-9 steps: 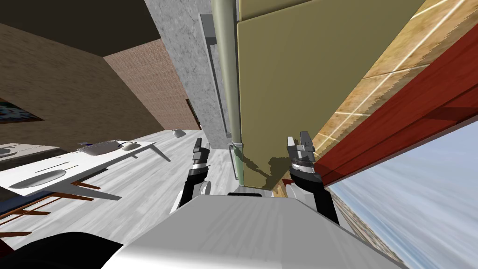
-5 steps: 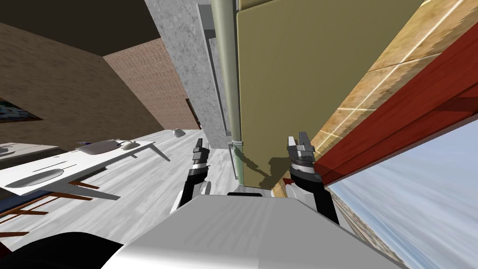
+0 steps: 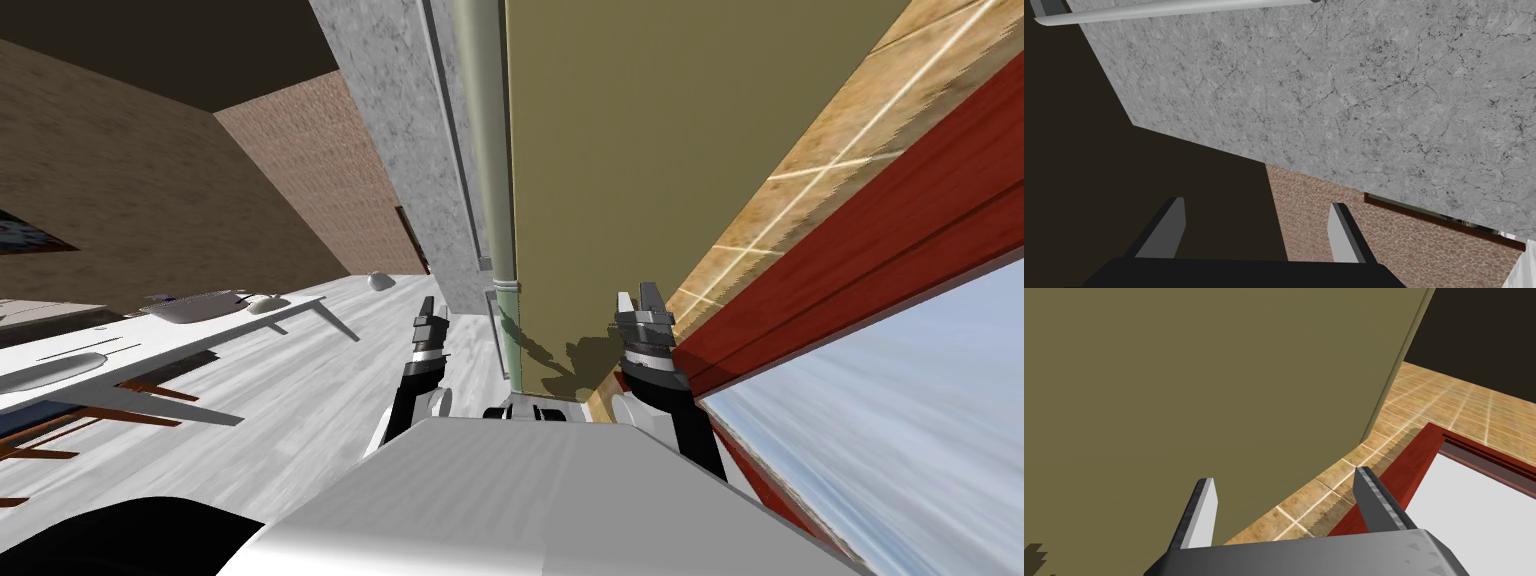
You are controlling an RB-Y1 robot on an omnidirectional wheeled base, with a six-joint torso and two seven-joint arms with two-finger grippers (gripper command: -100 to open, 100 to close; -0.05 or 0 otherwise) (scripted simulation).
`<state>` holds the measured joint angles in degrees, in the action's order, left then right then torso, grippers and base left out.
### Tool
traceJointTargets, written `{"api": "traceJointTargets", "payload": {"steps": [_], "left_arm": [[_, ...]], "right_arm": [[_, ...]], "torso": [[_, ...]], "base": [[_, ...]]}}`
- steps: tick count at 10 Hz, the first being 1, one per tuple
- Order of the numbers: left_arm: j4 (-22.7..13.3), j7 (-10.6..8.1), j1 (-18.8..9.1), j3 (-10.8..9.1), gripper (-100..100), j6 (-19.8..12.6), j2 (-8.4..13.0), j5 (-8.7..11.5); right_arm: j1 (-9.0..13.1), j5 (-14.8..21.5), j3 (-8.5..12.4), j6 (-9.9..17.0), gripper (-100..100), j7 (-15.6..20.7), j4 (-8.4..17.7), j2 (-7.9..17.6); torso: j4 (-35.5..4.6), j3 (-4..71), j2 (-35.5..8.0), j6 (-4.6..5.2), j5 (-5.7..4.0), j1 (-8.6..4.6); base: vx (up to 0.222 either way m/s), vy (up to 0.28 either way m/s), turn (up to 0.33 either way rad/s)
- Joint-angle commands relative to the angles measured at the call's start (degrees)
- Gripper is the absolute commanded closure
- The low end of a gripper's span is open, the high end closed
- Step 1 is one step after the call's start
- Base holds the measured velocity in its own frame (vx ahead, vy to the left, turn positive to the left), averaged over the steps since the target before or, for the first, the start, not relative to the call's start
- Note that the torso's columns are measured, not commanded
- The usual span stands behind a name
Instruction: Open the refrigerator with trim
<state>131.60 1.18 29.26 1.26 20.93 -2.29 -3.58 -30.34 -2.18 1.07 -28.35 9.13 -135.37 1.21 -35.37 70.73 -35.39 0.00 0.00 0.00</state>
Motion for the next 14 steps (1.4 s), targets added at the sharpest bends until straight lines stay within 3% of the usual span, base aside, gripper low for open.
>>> {"api": "traceJointTargets", "payload": {"steps": [1,3,7,14], "left_arm": [[0.0,0.0,0.0,0.0,0,0.0,0.0,0.0],[-0.03,0.0,0.01,0.0,0,-0.01,0.0,0.0],[-0.03,0.0,0.01,0.01,0,-0.01,-0.01,0.0],[-0.03,0.0,0.01,0.0,0,-0.01,0.0,0.0]], "right_arm": [[-0.28,0.47,0.29,0.15,-100,0.94,-0.07,1.72],[-0.92,1.58,0.98,0.5,-100,3.12,-0.26,3.8],[-3.1,5.29,3.28,1.64,-100,9.6,-1.15,6.32],[-6.01,10.18,6.31,3.12,-100,19.82,-2.73,7.22]], "torso": [[-4.23,8.46,-4.23,0.0,0.0,0.0],[-6.68,13.53,-6.68,0.0,0.03,0.09],[-6.9,13.85,-6.87,0.0,0.01,0.02],[-6.93,13.81,-6.94,0.0,-0.02,-0.07]], "base": [[0.011,0.017,0.036],[0.008,0.04,0.052],[0.024,0.082,0.083],[0.025,0.068,0.062]]}}
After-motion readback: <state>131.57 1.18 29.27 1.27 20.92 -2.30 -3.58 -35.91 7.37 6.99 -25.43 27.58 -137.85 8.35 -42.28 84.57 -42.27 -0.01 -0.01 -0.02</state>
